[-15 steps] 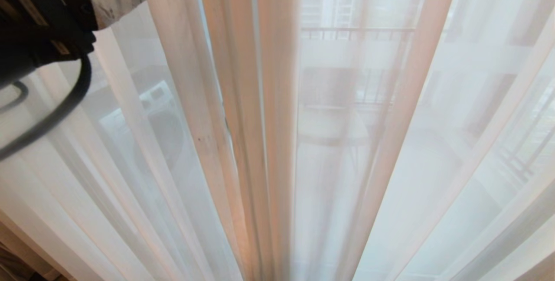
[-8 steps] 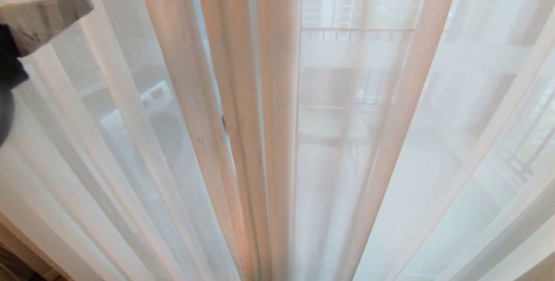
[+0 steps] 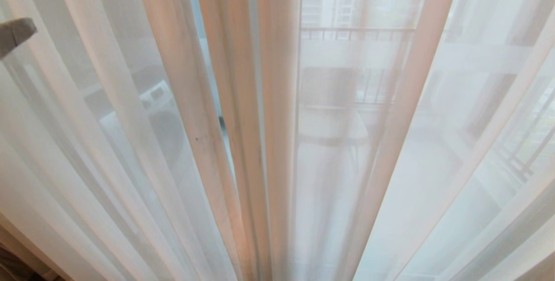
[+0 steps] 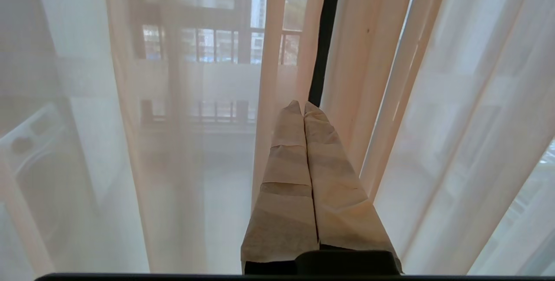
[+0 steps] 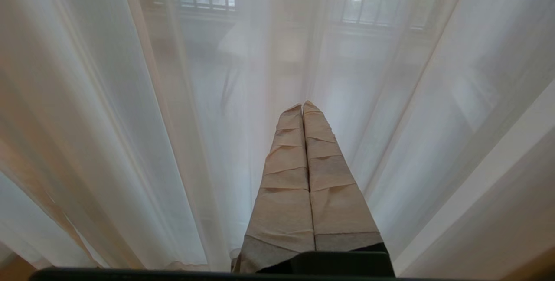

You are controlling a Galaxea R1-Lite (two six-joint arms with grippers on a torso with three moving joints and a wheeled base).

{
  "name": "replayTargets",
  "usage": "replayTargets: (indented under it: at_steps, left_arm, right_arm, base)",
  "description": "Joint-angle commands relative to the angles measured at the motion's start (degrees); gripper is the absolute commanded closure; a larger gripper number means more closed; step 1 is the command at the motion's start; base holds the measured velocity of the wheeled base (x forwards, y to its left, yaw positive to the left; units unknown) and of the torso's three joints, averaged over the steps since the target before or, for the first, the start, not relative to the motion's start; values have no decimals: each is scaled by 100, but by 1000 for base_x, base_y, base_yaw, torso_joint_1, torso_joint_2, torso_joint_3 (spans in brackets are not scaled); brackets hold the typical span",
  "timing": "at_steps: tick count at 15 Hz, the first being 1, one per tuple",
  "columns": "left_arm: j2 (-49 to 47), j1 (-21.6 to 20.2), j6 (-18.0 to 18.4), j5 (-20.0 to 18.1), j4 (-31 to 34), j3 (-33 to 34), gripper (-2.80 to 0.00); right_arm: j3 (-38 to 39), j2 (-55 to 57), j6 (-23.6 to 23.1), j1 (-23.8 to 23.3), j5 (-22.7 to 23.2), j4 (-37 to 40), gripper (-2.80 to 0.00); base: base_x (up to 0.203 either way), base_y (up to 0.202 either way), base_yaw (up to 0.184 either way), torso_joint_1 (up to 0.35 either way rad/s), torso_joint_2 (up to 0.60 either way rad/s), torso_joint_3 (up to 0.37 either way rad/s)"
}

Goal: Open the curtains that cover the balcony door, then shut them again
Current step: Close the inner curtains on both sides, then close the outer curtains on both sides

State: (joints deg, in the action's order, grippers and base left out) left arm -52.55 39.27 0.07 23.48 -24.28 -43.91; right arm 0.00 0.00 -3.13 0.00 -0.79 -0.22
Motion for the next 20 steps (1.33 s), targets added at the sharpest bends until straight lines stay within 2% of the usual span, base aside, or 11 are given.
replayTargets:
  at_steps: [1,3,7,9,11,13,14,15,16,20]
  left_arm:
    - [272,-20,1,16,-15,292,0]
    - [523,-346,1,-4,-15,575,0]
    - [1057,-1559,-16,-47,-22,1200,0]
    - [1334,-2253,-23,-191,-25,1574,0]
    - [1572,-2973,-47,-713,-25,1954,0]
    - [1744,-3624,-57,-1571,-21,2374,0]
    - [1832,-3827,-56,-1968,-18,2615,0]
    - [1934,-3981,-46,-2203,-13,2846,0]
    - [2118,-4080,-29,-2305,-9,3060,0]
    - [2956,-4124,32,-2329,-4,4009,0]
  right_arm:
    - [0,0,-3,0,0,-4,0]
    - [0,0,-3,0,0,-4,0]
    - [0,0,-3,0,0,-4,0]
    - [0,0,3,0,0,-4,0]
    - [0,0,5,0,0,-4,0]
    - [0,0,-3,0,0,-4,0]
    - [0,0,-3,0,0,-4,0]
    - [0,0,-1,0,0,-4,0]
    - [0,0,-3,0,0,-4,0]
    - [0,0,-3,0,0,-4,0]
  base:
    - [0,0,0,0,0,0]
    - [0,0,0,0,0,0]
    - [0,0,0,0,0,0]
    - [0,0,0,0,0,0]
    - [0,0,0,0,0,0]
    - [0,0,0,0,0,0]
    - [0,0,0,0,0,0]
    - [0,0,0,0,0,0]
    - [0,0,0,0,0,0]
    - [0,0,0,0,0,0]
